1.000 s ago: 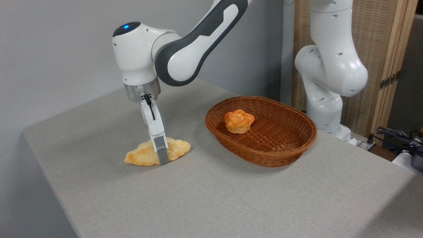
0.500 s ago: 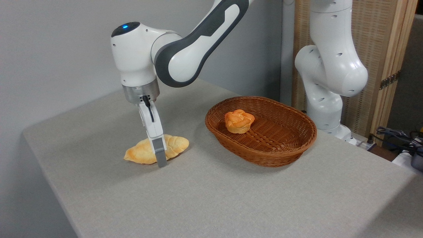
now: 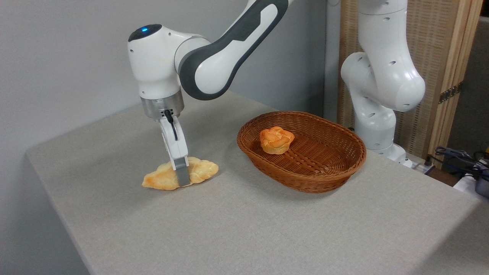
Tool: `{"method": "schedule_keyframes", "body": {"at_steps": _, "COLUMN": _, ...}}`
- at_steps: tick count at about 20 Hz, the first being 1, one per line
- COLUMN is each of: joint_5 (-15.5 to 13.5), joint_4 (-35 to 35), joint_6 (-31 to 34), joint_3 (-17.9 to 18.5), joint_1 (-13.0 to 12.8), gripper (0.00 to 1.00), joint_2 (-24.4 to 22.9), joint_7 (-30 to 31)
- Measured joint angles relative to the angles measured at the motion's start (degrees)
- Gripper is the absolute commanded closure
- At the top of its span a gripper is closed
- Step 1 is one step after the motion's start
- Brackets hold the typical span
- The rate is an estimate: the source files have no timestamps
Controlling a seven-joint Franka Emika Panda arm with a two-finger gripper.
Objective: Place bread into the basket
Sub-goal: 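Close the gripper on the middle of the golden pastry, then lift the pastry and carry it over the wicker basket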
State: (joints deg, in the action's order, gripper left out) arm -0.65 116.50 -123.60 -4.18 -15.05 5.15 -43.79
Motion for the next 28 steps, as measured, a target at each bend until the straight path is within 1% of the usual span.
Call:
{"method": "schedule_keyframes", "body": {"at_steps": 3, "joint_5": -0.4, "joint_4": -0.8, "joint_6": 0.0, "joint_3": 0.0, "joint_1": 0.0, "gripper": 0.81, "joint_2": -1.5, "joint_7": 0.1}}
{"method": "schedule_keyframes", "body": {"at_steps": 4, "joint_5": -0.9, "joint_4": -1.0, "joint_6": 0.4, "joint_3": 0.0, "joint_1": 0.0, "gripper": 0.77, "joint_2": -2.4, "joint_7": 0.3}}
{"method": "schedule_keyframes", "body": {"at_steps": 6, "joint_5": -2.0, "joint_4": -1.3, "joint_6": 3.5, "joint_3": 0.0, "joint_1": 0.0, "gripper": 0.74, "joint_2": -4.9, "joint_7": 1.5}}
{"method": "schedule_keyframes", "body": {"at_steps": 9, "joint_5": -2.1, "joint_4": -1.6, "joint_6": 12.3, "joint_3": 0.4, "joint_1": 0.0, "gripper": 0.74, "joint_2": -9.1, "joint_7": 4.2}}
{"method": "schedule_keyframes", "body": {"at_steps": 11, "joint_5": -2.1, "joint_4": -1.6, "joint_6": 18.5, "joint_3": 1.7, "joint_1": 0.0, "gripper": 0.74, "joint_2": -11.6, "joint_7": 4.4}}
{"method": "schedule_keyframes", "body": {"at_steps": 14, "joint_5": -2.1, "joint_4": -1.5, "joint_6": 27.7, "joint_3": 2.6, "joint_1": 0.0, "gripper": 0.7, "joint_2": -14.7, "joint_7": 4.4}}
{"method": "schedule_keyframes", "body": {"at_steps": 15, "joint_5": -2.1, "joint_4": -1.4, "joint_6": 30.8, "joint_3": 2.7, "joint_1": 0.1, "gripper": 0.67, "joint_2": -15.4, "joint_7": 4.4}}
{"method": "schedule_keyframes", "body": {"at_steps": 16, "joint_5": -2.1, "joint_4": -1.1, "joint_6": 33.4, "joint_3": 3.1, "joint_1": 0.1, "gripper": 0.63, "joint_2": -16.0, "joint_7": 4.4}}
{"method": "schedule_keyframes", "body": {"at_steps": 17, "joint_5": -2.1, "joint_4": -0.5, "joint_6": 35.6, "joint_3": 3.6, "joint_1": 0.1, "gripper": 0.44, "joint_2": -16.5, "joint_7": 4.4}}
{"method": "schedule_keyframes", "body": {"at_steps": 18, "joint_5": -2.1, "joint_4": 0.2, "joint_6": 37.1, "joint_3": 4.1, "joint_1": 0.1, "gripper": 0.15, "joint_2": -17.0, "joint_7": 4.1}}
{"method": "schedule_keyframes", "body": {"at_steps": 19, "joint_5": -2.1, "joint_4": 1.1, "joint_6": 38.7, "joint_3": 4.8, "joint_1": 0.1, "gripper": 0.07, "joint_2": -17.5, "joint_7": 3.3}}
{"method": "schedule_keyframes", "body": {"at_steps": 20, "joint_5": -2.1, "joint_4": 2.3, "joint_6": 40.0, "joint_3": 5.4, "joint_1": 0.1, "gripper": 0.01, "joint_2": -18.0, "joint_7": 2.0}}
{"method": "schedule_keyframes", "body": {"at_steps": 22, "joint_5": -2.1, "joint_4": 4.7, "joint_6": 41.7, "joint_3": 6.2, "joint_1": 0.1, "gripper": 0.0, "joint_2": -18.8, "joint_7": -0.5}}
{"method": "schedule_keyframes", "body": {"at_steps": 24, "joint_5": -1.7, "joint_4": 6.7, "joint_6": 41.9, "joint_3": 6.3, "joint_1": 0.2, "gripper": 0.0, "joint_2": -19.2, "joint_7": -3.2}}
{"method": "schedule_keyframes", "body": {"at_steps": 28, "joint_5": -1.4, "joint_4": 8.3, "joint_6": 41.9, "joint_3": 6.3, "joint_1": 0.2, "gripper": 0.0, "joint_2": -19.2, "joint_7": -7.0}}
